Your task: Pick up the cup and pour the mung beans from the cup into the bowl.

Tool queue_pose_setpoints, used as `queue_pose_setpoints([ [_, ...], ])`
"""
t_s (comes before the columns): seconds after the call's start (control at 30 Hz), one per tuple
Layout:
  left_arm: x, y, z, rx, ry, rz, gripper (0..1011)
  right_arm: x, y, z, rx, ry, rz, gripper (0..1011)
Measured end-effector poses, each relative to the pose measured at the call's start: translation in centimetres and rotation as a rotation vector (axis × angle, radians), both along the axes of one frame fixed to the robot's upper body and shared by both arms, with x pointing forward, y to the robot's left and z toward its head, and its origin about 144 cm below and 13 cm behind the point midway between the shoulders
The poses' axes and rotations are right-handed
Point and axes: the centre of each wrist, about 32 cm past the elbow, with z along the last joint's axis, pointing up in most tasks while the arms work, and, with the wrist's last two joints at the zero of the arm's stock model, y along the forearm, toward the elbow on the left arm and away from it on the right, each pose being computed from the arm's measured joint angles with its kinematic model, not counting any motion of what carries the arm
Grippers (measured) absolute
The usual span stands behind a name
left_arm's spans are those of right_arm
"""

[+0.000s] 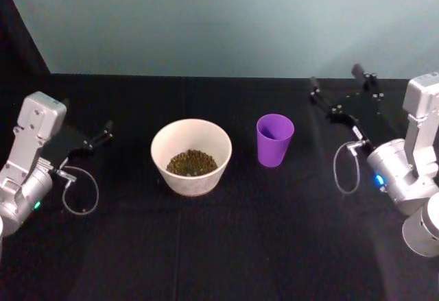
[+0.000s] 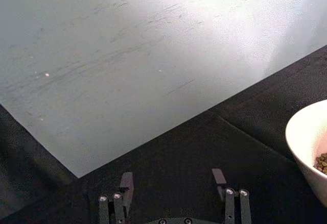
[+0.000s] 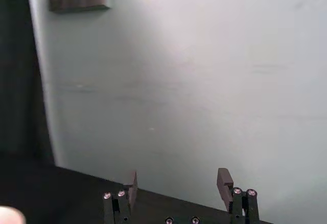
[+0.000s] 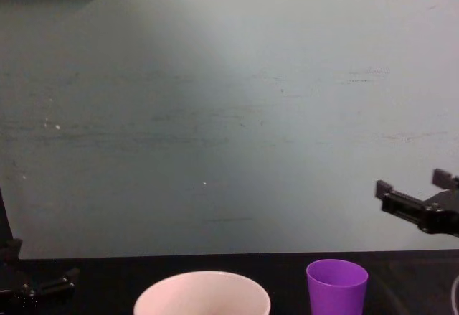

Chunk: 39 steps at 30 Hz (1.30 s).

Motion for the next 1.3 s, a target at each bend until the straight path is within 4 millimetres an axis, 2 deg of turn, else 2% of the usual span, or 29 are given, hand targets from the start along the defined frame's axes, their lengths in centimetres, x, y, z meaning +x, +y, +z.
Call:
queue_pose_setpoints([
  [0.2, 0.0, 0.0, 0.0, 0.0, 0.0, 0.0, 1000, -0.16, 0.0, 0.45, -0.082, 0.07, -0.111, 1003],
  [0.53, 0.0, 0.0, 0.0, 0.0, 0.0, 0.0, 1000, 0.33, -0.05, 0.73, -0.14, 0.219, -0.156, 1003],
  [1.3, 0.0, 0.0, 0.0, 0.0, 0.0, 0.0, 1000, 0.36, -0.04, 0.77, -0.14, 0.224, -0.161, 1003],
])
